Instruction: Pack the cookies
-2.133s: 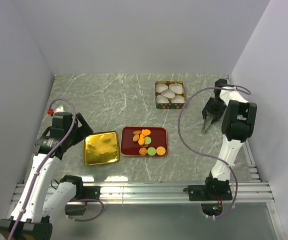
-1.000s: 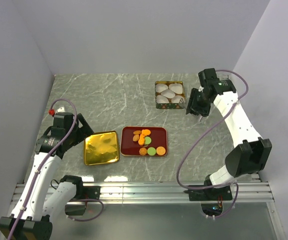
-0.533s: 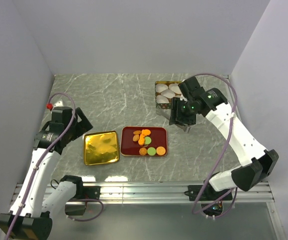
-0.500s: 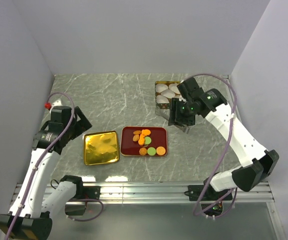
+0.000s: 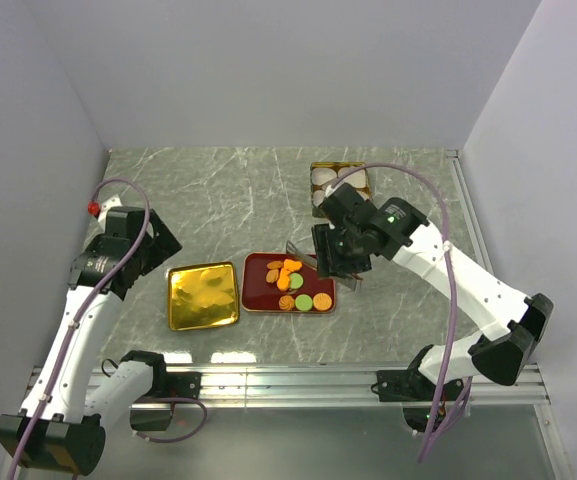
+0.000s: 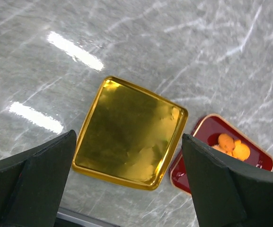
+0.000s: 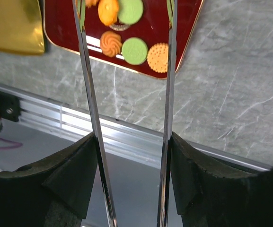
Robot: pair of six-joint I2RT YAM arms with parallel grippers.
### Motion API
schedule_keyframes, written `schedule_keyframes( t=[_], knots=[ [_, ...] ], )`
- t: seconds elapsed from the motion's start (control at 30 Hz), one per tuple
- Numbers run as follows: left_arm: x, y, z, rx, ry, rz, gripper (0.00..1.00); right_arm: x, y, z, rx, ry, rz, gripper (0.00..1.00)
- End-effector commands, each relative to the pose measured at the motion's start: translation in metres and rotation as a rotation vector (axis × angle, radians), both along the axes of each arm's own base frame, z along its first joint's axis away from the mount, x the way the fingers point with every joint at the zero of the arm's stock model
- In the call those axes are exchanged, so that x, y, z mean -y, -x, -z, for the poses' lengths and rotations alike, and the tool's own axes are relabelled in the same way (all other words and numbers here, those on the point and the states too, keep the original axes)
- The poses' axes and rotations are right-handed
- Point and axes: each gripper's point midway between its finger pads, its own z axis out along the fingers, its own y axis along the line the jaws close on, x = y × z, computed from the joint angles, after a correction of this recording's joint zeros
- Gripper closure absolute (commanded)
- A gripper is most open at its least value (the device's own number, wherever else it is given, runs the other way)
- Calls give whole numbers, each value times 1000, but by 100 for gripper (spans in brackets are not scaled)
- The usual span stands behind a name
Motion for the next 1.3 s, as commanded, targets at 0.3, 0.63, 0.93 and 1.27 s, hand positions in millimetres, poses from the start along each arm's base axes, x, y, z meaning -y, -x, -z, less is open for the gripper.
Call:
schedule_keyframes(
  t=[0.3,0.63,0.93,1.27],
  knots=[
    [46,-19,18,38,92,292,1,-34,14,16,-20,29,-113,35],
    [43,-19,17,44,89,266,9,-64,13,29,-51,50,-164,39],
    [43,-19,18,44,88,262,14,-80,8,31,-63,60,-185,46],
    [43,-19,16,50,90,265,16,-77,2,46,-71,139,-162,51]
  ],
)
